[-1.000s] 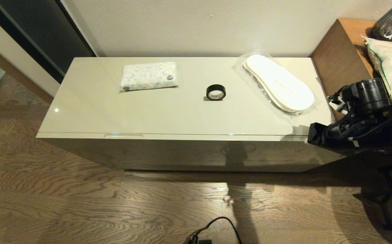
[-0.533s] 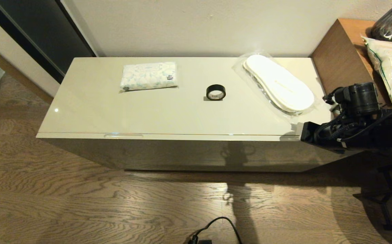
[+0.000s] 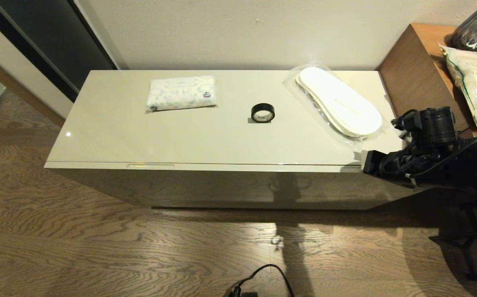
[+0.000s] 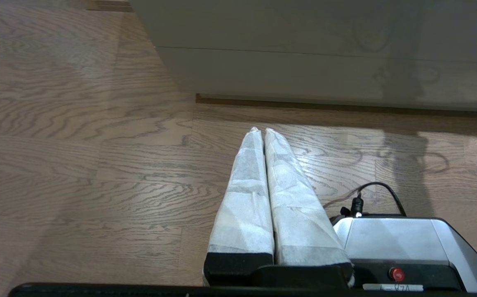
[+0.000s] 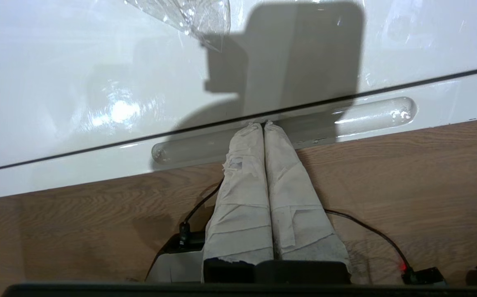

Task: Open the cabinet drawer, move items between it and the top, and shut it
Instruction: Open the drawer

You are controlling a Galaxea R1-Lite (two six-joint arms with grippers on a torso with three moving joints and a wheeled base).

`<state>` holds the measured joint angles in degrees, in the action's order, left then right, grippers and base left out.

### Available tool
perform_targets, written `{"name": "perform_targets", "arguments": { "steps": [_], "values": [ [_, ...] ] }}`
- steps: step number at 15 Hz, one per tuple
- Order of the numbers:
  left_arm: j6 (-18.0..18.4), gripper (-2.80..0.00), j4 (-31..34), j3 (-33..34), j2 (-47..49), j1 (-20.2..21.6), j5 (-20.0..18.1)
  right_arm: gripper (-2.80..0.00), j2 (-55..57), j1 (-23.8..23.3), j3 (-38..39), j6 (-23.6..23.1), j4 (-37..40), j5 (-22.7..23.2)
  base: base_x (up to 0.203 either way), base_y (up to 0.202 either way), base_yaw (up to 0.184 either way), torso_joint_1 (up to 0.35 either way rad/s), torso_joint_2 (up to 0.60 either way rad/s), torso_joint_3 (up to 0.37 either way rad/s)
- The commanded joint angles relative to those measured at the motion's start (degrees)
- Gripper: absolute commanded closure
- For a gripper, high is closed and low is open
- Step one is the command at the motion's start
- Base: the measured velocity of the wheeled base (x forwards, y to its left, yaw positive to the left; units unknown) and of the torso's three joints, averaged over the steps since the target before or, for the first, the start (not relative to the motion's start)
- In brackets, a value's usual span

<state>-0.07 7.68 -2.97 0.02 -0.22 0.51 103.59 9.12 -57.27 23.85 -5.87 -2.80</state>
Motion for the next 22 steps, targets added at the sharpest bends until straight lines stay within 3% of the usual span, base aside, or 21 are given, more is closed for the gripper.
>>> {"name": "perform_targets", "arguments": {
  "steps": [1, 7, 12, 16, 20, 22],
  "values": [
    [-0.01, 0.0, 0.05, -0.01, -0.02, -0.04, 0.02, 0.0, 2.72, 0.02, 1.92, 0.23, 1.05, 0.3, 0.0, 0.0, 0.0, 0.0, 0.0, 0.0],
    [-0.01, 0.0, 0.05, -0.01, -0.02, 0.04, 0.02, 0.0, -1.08, 0.11, 7.62, 1.22, 2.37, 0.64, 0.0, 0.0, 0.0, 0.0, 0.0, 0.0],
    [-0.01, 0.0, 0.05, -0.01, -0.02, -0.02, 0.02, 0.0, -10.4, 0.11, 10.41, 1.38, 14.61, 0.91, 0.0, 0.0, 0.0, 0.0, 0.0, 0.0],
    [-0.01, 0.0, 0.05, -0.01, -0.02, 0.03, 0.02, 0.0, -27.2, 0.82, 14.34, 1.4, 28.23, 1.67, 0.0, 0.0, 0.0, 0.0, 0.0, 0.0],
    [-0.01, 0.0, 0.05, -0.01, -0.02, -0.04, 0.02, 0.0, -47.4, 1.01, 12.83, 2.0, 46.0, 1.68, 0.0, 0.0, 0.0, 0.0, 0.0, 0.0],
    [-0.01, 0.0, 0.05, -0.01, -0.02, 0.04, 0.02, 0.0, -52.62, 1.0, 8.08, 6.91, 55.66, 1.26, 0.0, 0.0, 0.0, 0.0, 0.0, 0.0]
  ]
}}
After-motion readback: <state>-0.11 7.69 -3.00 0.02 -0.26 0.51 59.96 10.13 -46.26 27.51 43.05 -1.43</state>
